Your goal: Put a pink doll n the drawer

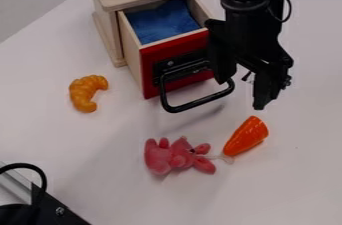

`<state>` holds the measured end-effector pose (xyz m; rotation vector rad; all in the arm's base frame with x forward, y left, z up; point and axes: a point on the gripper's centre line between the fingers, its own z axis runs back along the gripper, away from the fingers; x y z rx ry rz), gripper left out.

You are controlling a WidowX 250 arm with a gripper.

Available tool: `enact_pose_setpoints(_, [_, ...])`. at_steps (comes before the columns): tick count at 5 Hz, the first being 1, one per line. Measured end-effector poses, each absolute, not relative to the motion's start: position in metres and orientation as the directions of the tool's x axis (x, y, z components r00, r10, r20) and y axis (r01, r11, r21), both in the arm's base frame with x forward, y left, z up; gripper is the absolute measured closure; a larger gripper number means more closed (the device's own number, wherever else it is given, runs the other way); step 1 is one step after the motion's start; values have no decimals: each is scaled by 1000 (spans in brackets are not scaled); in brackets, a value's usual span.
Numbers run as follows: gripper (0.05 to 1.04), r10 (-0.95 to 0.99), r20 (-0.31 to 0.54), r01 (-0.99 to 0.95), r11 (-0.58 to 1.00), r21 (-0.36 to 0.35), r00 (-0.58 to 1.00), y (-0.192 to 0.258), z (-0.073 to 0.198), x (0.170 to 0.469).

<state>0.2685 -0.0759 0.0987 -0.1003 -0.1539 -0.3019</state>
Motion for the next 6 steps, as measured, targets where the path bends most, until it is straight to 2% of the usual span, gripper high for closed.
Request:
enact_pose_setpoints(1, [85,-289,138,301,950,-78,947,-75,91,265])
enact_pose_setpoints(2, [85,-293,120,300,953,-49,949,-70,90,265])
enact_pose_setpoints(4, [85,-264,167,268,964,3,950,-43,97,243])
enact_pose_setpoints(6, [85,-265,132,269,963,-18,955,-16,78,223])
